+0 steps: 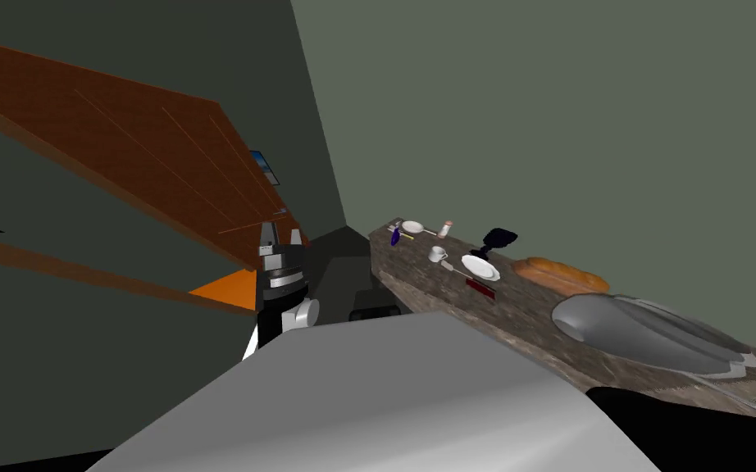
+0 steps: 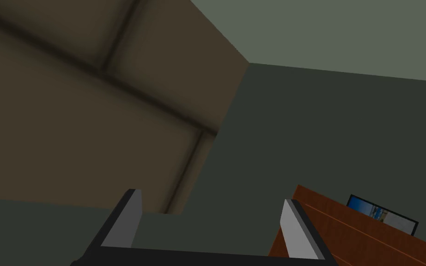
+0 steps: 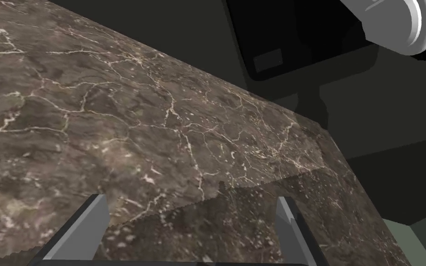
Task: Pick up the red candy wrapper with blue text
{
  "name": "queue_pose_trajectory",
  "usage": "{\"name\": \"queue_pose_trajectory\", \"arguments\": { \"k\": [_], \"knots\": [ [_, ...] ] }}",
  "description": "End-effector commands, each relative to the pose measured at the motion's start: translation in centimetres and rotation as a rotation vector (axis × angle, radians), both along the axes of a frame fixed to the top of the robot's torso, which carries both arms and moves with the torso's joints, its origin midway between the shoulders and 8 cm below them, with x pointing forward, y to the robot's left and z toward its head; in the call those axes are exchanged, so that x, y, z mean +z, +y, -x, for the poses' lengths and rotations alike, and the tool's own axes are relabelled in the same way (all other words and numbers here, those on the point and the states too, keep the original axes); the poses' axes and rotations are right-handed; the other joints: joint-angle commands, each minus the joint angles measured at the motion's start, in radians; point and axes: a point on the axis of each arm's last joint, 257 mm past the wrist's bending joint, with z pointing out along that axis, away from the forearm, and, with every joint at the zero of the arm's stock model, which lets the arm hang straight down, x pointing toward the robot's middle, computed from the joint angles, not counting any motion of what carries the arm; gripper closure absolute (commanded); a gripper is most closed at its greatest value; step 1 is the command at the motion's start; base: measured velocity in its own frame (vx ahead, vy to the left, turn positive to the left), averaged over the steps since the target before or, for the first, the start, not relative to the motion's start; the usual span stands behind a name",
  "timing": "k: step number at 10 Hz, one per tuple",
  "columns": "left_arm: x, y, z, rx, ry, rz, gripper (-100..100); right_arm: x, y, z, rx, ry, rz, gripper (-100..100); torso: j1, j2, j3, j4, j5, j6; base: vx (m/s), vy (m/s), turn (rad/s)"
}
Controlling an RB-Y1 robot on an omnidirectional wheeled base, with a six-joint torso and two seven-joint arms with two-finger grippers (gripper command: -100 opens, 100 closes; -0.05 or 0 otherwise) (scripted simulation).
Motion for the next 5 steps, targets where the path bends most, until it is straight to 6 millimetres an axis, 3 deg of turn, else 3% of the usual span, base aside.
{"name": "queue_pose_trajectory", "arguments": {
  "k": [1,3,4,5],
  "knots": [
    [0.0,0.0,0.0,0.000,0.000,0.000,0,0.4,-0.9,1.3,0.022,0.040,0.017,-100,0.000,0.000,0.000,0.000,0.000,0.000,0.047,-0.068,0.445],
    [0.0,0.0,0.0,0.000,0.000,0.000,0,1.2,-2.8,5.3,0.096,0.145,0.063,-100,0.000,0.001,0.000,0.000,0.000,0.000,0.048,-0.082,0.451],
    [0.0,0.0,0.0,0.000,0.000,0.000,0,1.2,-2.8,5.3,0.096,0.145,0.063,-100,-0.001,-0.001,0.000,0.000,-0.001,0.000,0.047,-0.077,0.411],
    [0.0,0.0,0.0,0.000,0.000,0.000,0,1.7,-3.7,6.9,0.133,0.190,0.083,-100,0.000,-0.001,0.000,0.000,0.000,0.000,0.052,-0.076,0.398]
  ]
}}
